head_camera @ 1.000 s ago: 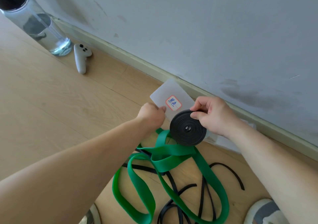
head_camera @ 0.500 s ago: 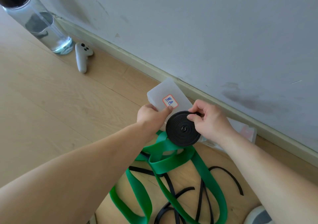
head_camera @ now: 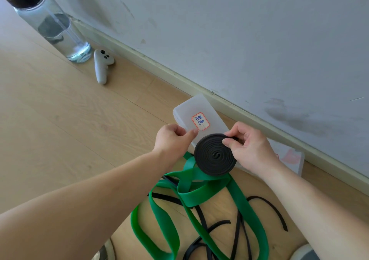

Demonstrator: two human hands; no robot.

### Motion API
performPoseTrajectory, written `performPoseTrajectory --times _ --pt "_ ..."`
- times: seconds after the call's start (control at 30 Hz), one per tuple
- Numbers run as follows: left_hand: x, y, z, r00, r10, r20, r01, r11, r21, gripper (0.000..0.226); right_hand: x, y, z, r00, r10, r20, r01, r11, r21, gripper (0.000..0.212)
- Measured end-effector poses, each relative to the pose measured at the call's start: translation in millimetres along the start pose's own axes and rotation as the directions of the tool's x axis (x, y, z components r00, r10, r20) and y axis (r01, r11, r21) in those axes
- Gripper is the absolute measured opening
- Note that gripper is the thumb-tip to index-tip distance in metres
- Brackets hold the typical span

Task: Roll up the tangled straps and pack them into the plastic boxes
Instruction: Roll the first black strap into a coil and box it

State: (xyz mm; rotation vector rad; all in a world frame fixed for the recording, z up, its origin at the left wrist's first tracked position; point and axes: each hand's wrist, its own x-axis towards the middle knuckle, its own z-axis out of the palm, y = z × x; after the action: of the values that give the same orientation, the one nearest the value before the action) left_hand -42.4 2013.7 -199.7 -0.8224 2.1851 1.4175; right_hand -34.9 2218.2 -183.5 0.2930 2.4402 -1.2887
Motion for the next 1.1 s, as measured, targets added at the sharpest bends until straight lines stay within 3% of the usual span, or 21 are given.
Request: performPoseTrajectory --times 0.17,0.3,0.37,0.43,0.5,0.6,0.7,0.77,0.83,0.9,1.1 --pt "-1 14 -6 1.000 0.021 -0.012 -0.021 1.000 0.009 0.035 -5 -8 -6 0.998 -0.004 0.060 0.004 1.000 -0.004 0.023" --pt "-4 28 -6 0.999 -0.028 -0.020 0.025 0.988 -0.149 0.033 -10 -14 -17 0.999 0.044 -0.028 -0.038 0.984 0.174 0.016" --pt "-8 36 -4 0.999 -0.049 0.022 0.053 0.979 -0.199 0.043 -15 -18 -25 0.994 0.068 -0.085 -0.045 0.966 0.255 0.012" --pt "-13 45 -4 0.994 -0.055 0.092 0.075 0.969 -0.236 0.039 -20 -20 -32 0.993 0.073 -0.088 -0.047 0.962 0.267 0.014" --pt "-18 54 -4 0.986 -0.034 0.164 0.076 0.963 -0.259 0.022 -26 -25 -46 0.996 0.077 -0.037 -0.064 0.958 0.281 0.018" --pt "-25 57 -5 0.947 -0.027 0.321 0.118 0.957 -0.267 0.044 -35 -38 -74 0.984 0.067 0.165 -0.115 0.948 0.297 0.025" --pt "-28 54 -3 0.901 0.025 0.433 0.041 0.989 -0.142 0.057 -45 -45 -69 0.957 0.145 0.251 -0.212 0.941 0.265 0.021" --pt "-23 54 -1 0.901 0.114 0.418 -0.111 0.993 -0.031 0.060 -49 -41 -39 0.956 0.252 0.149 -0.283 0.925 0.252 0.018" --pt "-16 55 -3 0.902 0.277 0.331 -0.319 0.944 0.079 0.050 -46 -35 -7 0.946 0.323 0.031 -0.316 0.898 0.305 0.015" --pt "-6 52 -11 0.877 0.371 0.305 -0.428 0.892 0.147 0.041 -37 -32 10 0.931 0.361 -0.055 -0.321 0.882 0.346 0.012" --pt "23 32 -23 0.896 0.268 0.354 -0.429 0.727 0.537 0.046 -5 -28 9 0.869 0.434 -0.238 -0.243 0.794 0.558 0.013"
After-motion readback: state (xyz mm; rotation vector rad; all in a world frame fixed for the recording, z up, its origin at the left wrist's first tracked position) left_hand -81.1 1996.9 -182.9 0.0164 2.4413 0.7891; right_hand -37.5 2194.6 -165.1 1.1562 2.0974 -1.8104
